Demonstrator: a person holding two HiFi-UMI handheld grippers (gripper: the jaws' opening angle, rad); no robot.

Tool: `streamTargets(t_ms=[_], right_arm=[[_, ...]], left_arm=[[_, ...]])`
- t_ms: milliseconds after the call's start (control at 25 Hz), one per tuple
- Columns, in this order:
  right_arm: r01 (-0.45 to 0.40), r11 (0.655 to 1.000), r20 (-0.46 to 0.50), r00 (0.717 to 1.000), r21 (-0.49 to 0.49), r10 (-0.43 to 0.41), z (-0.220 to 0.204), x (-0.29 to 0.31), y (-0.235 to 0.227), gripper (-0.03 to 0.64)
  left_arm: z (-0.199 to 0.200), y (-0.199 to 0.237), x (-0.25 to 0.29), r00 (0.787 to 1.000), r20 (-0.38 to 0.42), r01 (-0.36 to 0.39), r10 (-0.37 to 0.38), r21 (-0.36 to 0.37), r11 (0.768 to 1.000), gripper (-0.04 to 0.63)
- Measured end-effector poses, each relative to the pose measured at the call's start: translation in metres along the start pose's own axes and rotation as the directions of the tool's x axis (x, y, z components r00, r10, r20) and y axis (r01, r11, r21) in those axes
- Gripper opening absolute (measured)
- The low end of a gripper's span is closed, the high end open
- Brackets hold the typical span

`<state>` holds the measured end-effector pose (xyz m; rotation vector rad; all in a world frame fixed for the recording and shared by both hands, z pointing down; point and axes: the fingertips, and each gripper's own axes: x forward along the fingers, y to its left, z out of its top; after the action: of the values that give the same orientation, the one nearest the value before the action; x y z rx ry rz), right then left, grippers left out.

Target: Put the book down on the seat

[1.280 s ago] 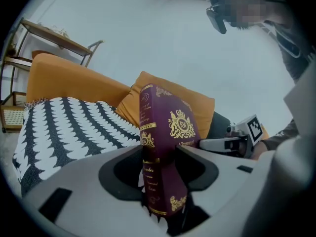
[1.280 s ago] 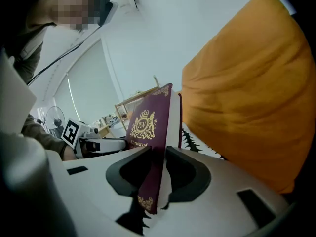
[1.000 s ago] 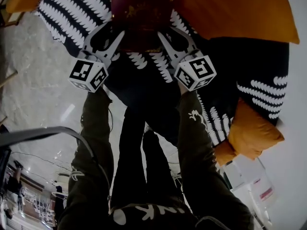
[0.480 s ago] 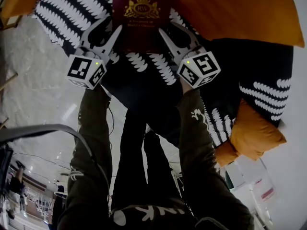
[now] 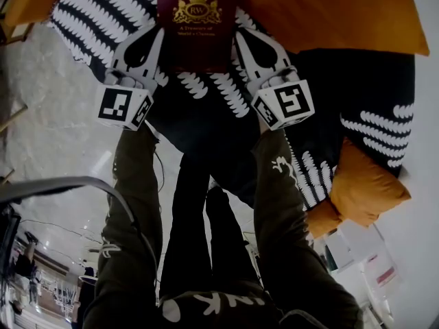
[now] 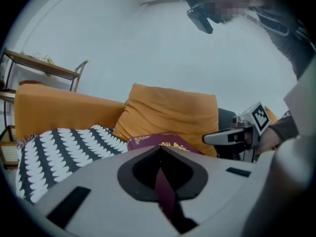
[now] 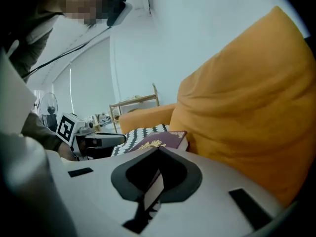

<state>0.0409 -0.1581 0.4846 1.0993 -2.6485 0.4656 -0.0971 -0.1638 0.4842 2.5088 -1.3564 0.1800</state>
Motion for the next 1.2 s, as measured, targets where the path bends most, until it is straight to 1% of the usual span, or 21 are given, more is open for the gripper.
streamTargets(t_ms=[120, 200, 320, 480, 640, 720, 1000, 1200], right_arm=[[-0.014, 0.999, 0.021, 1.0, -0.033, 0.015, 0.007, 0.002, 0.019, 0.009], [-0.02, 0.999, 0.042, 0.999, -0.049, 0.022, 0.02, 0.003, 0.029, 0.009], [-0.027, 0.996, 0.072, 0.997, -0.089, 0.033, 0.05, -0.002, 0.041, 0.009], [-0.027, 0.99, 0.121, 0.992, -0.138, 0.044, 0.1, -0.027, 0.052, 0.009], [-0.026, 0.981, 0.187, 0.98, -0.19, 0.062, 0.16, -0.058, 0.071, 0.009], [-0.025, 0.977, 0.22, 0.973, -0.213, 0.072, 0.191, -0.079, 0.086, 0.009], [-0.025, 0.958, 0.298, 0.948, -0.285, 0.113, 0.284, -0.18, 0.163, 0.009], [0.0, 0.959, 0.346, 0.932, -0.284, 0.103, 0.334, -0.271, 0.213, 0.009]], left_arm=[[0.008, -0.001, -0.012, 1.0, 0.024, 0.001, -0.002, 0.021, 1.0, 0.004], [0.023, -0.001, -0.018, 0.999, 0.045, 0.0, -0.001, 0.039, 0.999, 0.003], [0.058, -0.008, -0.028, 0.996, 0.086, 0.002, -0.008, 0.067, 0.998, 0.003], [0.111, -0.032, -0.041, 0.99, 0.137, 0.001, -0.016, 0.112, 0.994, 0.003], [0.169, -0.061, -0.061, 0.985, 0.173, -0.009, -0.028, 0.209, 0.978, 0.003], [0.201, -0.079, -0.079, 0.98, 0.198, -0.013, -0.035, 0.235, 0.972, 0.003], [0.306, -0.157, -0.165, 0.96, 0.276, -0.044, -0.035, 0.274, 0.961, 0.003], [0.362, -0.227, -0.238, 0.955, 0.296, -0.06, -0.03, 0.292, 0.955, 0.003]])
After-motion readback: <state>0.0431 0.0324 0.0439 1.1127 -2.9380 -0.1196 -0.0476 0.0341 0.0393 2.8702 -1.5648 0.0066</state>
